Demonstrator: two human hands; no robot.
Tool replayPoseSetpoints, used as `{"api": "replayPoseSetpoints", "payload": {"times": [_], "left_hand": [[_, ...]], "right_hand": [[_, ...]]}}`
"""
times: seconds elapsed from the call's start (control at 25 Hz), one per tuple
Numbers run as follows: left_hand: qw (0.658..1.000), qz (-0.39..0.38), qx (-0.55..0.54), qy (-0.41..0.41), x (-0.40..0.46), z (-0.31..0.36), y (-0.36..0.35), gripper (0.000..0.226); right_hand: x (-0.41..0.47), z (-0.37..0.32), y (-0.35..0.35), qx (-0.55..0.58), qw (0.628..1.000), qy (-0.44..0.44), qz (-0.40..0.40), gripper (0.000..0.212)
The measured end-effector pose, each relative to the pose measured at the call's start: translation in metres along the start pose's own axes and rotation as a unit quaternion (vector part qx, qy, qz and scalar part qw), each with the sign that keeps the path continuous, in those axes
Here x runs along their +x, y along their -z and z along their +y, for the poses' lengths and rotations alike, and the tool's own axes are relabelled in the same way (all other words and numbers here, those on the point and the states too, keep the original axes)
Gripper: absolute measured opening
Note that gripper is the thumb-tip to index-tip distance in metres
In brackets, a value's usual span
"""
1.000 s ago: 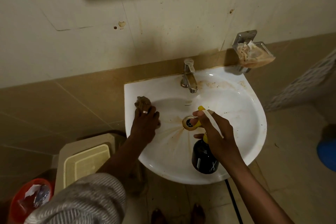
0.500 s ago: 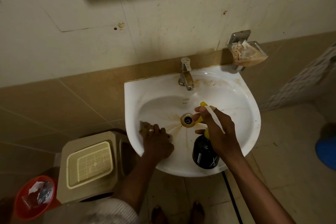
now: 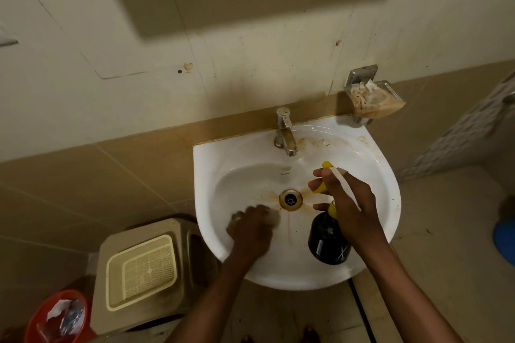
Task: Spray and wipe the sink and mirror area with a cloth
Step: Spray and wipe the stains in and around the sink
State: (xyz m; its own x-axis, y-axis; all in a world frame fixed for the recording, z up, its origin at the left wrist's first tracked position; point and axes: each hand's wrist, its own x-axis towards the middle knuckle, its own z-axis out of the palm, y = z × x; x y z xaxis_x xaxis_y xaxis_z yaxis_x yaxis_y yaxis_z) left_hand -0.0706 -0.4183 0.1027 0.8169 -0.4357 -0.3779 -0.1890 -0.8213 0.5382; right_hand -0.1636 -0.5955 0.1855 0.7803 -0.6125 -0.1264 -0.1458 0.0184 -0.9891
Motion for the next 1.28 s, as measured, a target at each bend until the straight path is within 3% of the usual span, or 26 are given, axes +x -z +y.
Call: {"api": "replayPoseSetpoints", "payload": {"times": [0.08,0.2,0.32,0.48,0.72,0.96,1.0,1.08,1.16,1.2,1.28], "left_hand": [[0.993,0.117,0.013,-0.003,0.025,-0.013,0.007,0.045],[0.972,0.108,0.209,0.001,0.050,-0.029,0.003,0.053],[0.956,0.066,0.284,0.025,0.061,-0.035,-0.018,0.061],[0.962,0.027,0.271,0.020,0.071,-0.026,-0.036,0.069],[0.984,-0.064,0.165,0.007,0.026,0.015,-0.075,0.062],[0.974,-0.221,0.041,-0.024,0.015,0.020,-0.070,0.049],[0.979,-0.200,-0.041,-0.001,0.018,0.016,-0.064,0.047],[0.979,-0.034,-0.188,0.077,0.029,0.011,-0.052,0.040],[0.952,0.201,-0.173,0.152,0.042,0.009,-0.038,0.045],[0.935,0.270,-0.143,0.178,0.050,0.008,-0.033,0.049],[0.926,0.292,-0.104,0.217,0.070,0.011,-0.031,0.056]], "right_hand": [[0.001,0.003,-0.001,0.000,1.000,-0.004,0.003,0.027],[-0.001,0.013,-0.006,-0.007,1.000,-0.008,0.002,0.027],[-0.003,0.021,-0.008,-0.015,1.000,-0.014,0.005,0.029],[-0.004,0.022,-0.006,-0.017,1.000,-0.017,0.010,0.027],[-0.005,0.017,-0.004,-0.022,1.000,-0.010,0.006,0.028],[0.005,-0.002,-0.003,-0.014,1.000,-0.008,0.025,0.026],[0.006,-0.003,-0.002,-0.013,0.999,-0.009,0.028,0.027],[0.005,-0.003,0.002,-0.017,0.999,-0.009,0.028,0.029],[0.002,-0.001,0.002,-0.018,0.999,-0.012,0.025,0.031],[0.000,0.000,0.001,-0.019,0.999,-0.015,0.024,0.033],[-0.003,0.004,-0.001,-0.023,0.999,-0.018,0.026,0.035]]}}
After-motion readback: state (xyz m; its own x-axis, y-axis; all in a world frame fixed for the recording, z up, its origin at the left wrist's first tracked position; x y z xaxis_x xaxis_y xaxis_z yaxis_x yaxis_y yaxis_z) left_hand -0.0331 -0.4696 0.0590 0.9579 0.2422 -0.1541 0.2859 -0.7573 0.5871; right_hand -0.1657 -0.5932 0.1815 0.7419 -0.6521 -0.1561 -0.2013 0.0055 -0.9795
